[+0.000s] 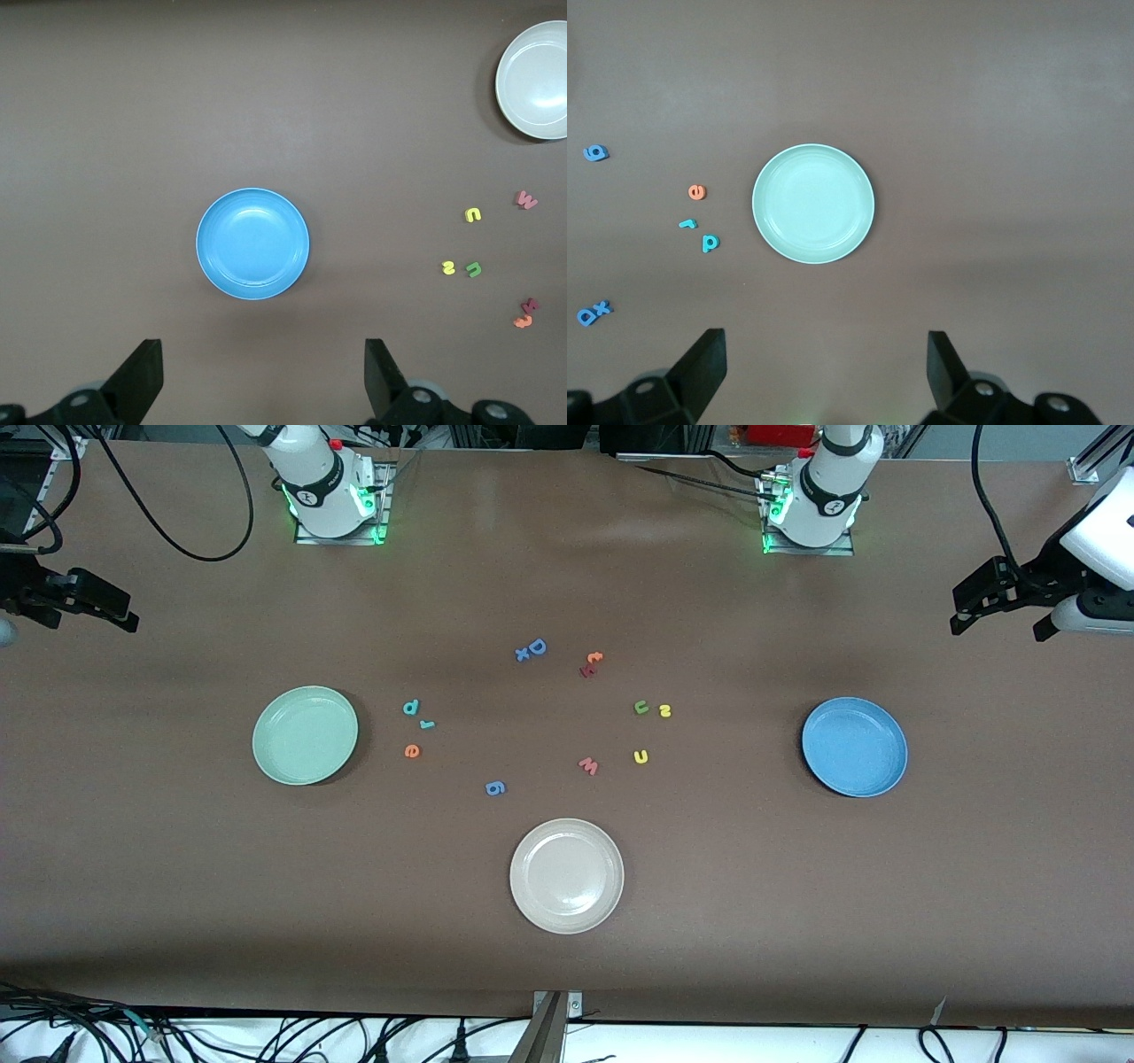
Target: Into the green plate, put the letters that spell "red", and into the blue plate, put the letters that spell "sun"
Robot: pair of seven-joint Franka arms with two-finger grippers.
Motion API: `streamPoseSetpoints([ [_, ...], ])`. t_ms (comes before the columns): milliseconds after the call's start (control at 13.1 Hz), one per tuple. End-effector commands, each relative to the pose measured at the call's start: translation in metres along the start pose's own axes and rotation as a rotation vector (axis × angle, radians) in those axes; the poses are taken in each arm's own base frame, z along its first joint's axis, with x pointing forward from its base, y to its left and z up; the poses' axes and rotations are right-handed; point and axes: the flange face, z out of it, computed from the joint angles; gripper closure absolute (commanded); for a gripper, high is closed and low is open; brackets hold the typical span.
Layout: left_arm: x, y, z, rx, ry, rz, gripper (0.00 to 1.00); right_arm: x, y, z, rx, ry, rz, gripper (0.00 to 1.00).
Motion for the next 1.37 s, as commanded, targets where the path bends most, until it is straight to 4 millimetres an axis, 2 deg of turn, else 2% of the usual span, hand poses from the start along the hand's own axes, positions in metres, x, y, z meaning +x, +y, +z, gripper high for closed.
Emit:
streamPoseSetpoints([
  [0,0.002,0.002,-0.005,-0.029,0.009,0.008,0.0,-0.004,-0.002,-0.006,0.013,-0.01,0.001,0.0],
  [685,0.002,0.002,-0.007,-0.029,0.013,0.009,0.0,-0.004,-0.001,-0.001,0.014,-0.03,0.01,0.0],
  [914,0.002,0.002,-0.007,-0.029,0.013,0.009,0.0,-0.001,-0.002,0.018,0.01,-0.108,-0.005,0.0],
  [1066,0.003,0.002,-0.006,-0.029,0.012,0.008,0.0,0.002,-0.013,0.023,0.005,-0.12,-0.014,0.0],
  [1142,0.002,0.002,-0.007,-0.03,0.013,0.009,0.0,0.007,-0.014,0.039,0.01,-0.153,-0.032,0.0],
  [1218,0.003,0.002,-0.006,-0.029,0.012,0.008,0.0,0.021,-0.022,0.072,0.016,-0.24,-0.06,0.0],
  [1294,0.002,0.003,-0.007,-0.03,0.013,0.009,0.0,0.023,-0.03,0.072,0.049,-0.244,-0.085,0.0],
])
